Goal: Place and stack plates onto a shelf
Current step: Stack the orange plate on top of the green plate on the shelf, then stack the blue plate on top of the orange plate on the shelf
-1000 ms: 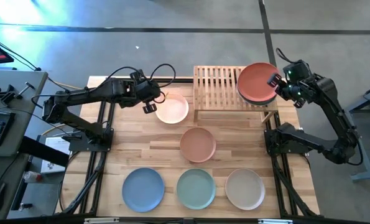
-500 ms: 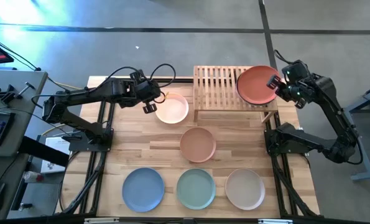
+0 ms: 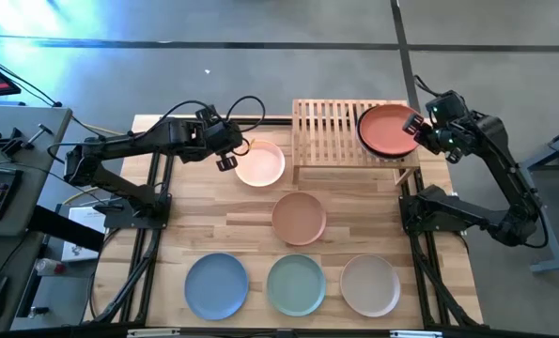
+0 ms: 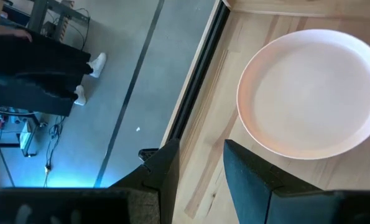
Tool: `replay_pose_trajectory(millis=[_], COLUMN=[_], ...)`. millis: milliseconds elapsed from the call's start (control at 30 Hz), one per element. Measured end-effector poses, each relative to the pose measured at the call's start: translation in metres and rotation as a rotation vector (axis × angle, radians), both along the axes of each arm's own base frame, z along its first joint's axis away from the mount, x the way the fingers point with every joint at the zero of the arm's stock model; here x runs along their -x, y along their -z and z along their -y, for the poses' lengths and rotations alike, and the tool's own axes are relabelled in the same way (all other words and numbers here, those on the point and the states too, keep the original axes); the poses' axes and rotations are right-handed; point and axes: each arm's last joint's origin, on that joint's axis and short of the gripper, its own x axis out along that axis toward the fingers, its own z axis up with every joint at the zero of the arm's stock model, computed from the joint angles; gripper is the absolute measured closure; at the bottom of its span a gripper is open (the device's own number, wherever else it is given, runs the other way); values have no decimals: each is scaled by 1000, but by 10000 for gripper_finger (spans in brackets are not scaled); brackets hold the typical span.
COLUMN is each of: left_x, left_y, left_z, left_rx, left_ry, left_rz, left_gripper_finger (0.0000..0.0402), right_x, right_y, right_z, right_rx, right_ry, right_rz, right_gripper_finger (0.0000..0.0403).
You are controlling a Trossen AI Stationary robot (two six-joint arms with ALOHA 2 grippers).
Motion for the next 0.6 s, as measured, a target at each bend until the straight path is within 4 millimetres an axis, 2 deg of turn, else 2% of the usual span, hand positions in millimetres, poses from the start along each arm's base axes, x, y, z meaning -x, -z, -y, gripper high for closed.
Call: replay_pose_trajectory(millis=[333, 600], left_x=[-1, -1], left_y=[1, 1], left_z=[1, 1], left_rx=[43, 50], left_ry=[25, 29], left_rz=[10, 11], left_gripper_finger=[287, 287], right_x=[-1, 1], right_y=[-1, -3], right_z=[-4, -12], right_rx=[-36, -42], right_ry=[-47, -87], right_rz=[78, 154], right_gripper_finger=[247, 233])
